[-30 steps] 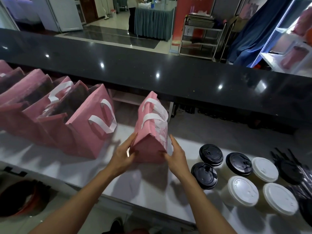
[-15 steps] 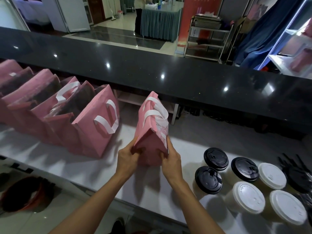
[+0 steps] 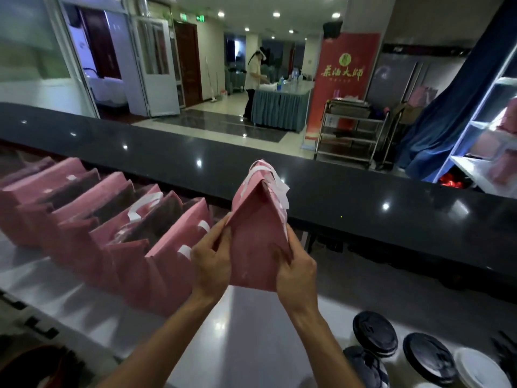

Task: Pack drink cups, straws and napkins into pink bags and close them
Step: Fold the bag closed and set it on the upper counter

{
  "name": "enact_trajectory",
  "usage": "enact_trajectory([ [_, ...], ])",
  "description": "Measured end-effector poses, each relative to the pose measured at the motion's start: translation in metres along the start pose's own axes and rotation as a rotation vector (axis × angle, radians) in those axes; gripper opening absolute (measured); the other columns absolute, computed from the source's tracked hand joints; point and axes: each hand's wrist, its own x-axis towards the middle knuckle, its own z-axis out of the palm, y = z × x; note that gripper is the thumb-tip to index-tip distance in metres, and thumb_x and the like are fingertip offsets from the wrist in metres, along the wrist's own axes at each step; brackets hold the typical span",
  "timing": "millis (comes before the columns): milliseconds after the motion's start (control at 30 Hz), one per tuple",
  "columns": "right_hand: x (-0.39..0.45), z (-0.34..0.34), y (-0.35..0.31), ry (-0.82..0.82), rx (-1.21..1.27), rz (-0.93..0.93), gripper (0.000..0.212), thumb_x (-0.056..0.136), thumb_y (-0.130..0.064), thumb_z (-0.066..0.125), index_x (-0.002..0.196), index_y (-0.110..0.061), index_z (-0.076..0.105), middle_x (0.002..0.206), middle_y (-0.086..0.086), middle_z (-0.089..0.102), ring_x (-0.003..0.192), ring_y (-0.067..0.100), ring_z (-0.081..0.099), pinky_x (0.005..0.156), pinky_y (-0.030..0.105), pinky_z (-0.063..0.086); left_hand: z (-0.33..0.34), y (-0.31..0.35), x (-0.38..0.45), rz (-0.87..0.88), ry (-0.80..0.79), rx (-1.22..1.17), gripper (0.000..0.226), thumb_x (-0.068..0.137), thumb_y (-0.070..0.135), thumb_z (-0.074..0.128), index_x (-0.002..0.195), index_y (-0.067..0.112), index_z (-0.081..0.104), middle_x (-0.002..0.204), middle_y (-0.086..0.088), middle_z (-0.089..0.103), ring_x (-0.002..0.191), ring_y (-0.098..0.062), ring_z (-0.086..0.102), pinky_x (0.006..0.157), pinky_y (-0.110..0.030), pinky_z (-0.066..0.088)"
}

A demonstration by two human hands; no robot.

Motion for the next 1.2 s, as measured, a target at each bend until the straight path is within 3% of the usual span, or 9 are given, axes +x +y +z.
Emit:
enact_trajectory([
  [133,0.008,-0.007,-0.023,0.001,0.037,-0.057,0.054,0.102,-0.029,0.057,0.153,-0.024,0.041,0.13,-0.006,0.065,0.112,0.001,0.064,0.092,0.025,0.057,0.007,0.005,0.026,0.086,0.044,0.026,0.031,0.099,-0.002,0.058,0.125,0.009,0.071,0.11,0.017,0.073,0.102,0.003,0.067,0.093,-0.017,0.053],
  [333,0.05,-0.015,-0.035,0.092,-0.053,-0.12,0.049,0.101,-0.033,0.061,0.148,-0.025,0.049,0.126,-0.007,0.067,0.113,0.011,0.066,0.093,0.04,0.057,0.027,0.031,0.064,0.262,0.046,-0.015,0.031,0.1,-0.007,0.051,0.114,0.009,0.074,0.112,0.004,0.075,0.108,-0.009,0.069,0.093,-0.024,0.053],
  [467,0.075,-0.028,-0.048,0.111,-0.075,-0.136,0.043,0.102,-0.027,0.058,0.145,-0.023,0.053,0.12,-0.008,0.069,0.105,0.007,0.067,0.091,0.035,0.058,0.042,0.045,0.089,0.294,0.006,-0.022,0.029,0.097,-0.006,0.054,0.11,0.013,0.071,0.104,0.006,0.074,0.1,-0.014,0.071,0.085,-0.03,0.056],
  [600,0.093,-0.034,-0.05,0.119,-0.063,-0.175,0.042,0.103,-0.027,0.057,0.144,-0.018,0.054,0.117,-0.007,0.07,0.101,0.004,0.068,0.086,0.026,0.058,0.056,0.039,0.099,0.423,-0.041,-0.007,0.033,0.089,-0.015,0.056,0.107,0.008,0.071,0.116,0.002,0.07,0.112,-0.017,0.067,0.092,-0.034,0.056],
  [733,0.121,-0.036,-0.02,0.133,-0.128,-0.17,0.045,0.104,-0.032,0.053,0.148,-0.025,0.048,0.126,-0.004,0.066,0.111,0.012,0.066,0.093,0.039,0.057,0.084,0.013,0.115,0.428,-0.043,0.022,0.033,0.087,-0.019,0.057,0.107,0.001,0.074,0.128,-0.005,0.065,0.12,-0.012,0.062,0.098,-0.027,0.053],
  [867,0.142,-0.039,0.02,0.139,-0.205,-0.113,0.051,0.102,-0.033,0.052,0.152,-0.032,0.04,0.135,-0.001,0.062,0.12,0.018,0.062,0.097,0.045,0.055,0.111,-0.027,0.119,0.395,-0.215,0.066,0.037,0.091,-0.011,0.061,0.125,0.001,0.068,0.135,-0.005,0.06,0.125,-0.012,0.058,0.103,-0.032,0.052],
  [1000,0.151,-0.05,0.051,0.122,-0.309,-0.072,0.058,0.1,-0.016,0.057,0.153,-0.032,0.037,0.143,-0.005,0.055,0.127,0.014,0.056,0.101,0.043,0.053,0.125,-0.067,0.12,0.37,-0.405,0.147,0.05,0.092,-0.006,0.062,0.14,0.007,0.058,0.145,-0.005,0.052,0.134,-0.018,0.052,0.106,-0.043,0.051],
  [1200,0.191,-0.052,0.056,0.121,-0.385,-0.015,0.057,0.1,-0.013,0.054,0.153,-0.028,0.037,0.143,-0.001,0.054,0.126,0.017,0.055,0.102,0.038,0.052,0.15,-0.083,0.15,0.354,-0.518,0.321,0.056,0.094,0.003,0.062,0.147,0.014,0.048,0.15,-0.002,0.045,0.136,-0.019,0.047,0.107,-0.044,0.049],
])
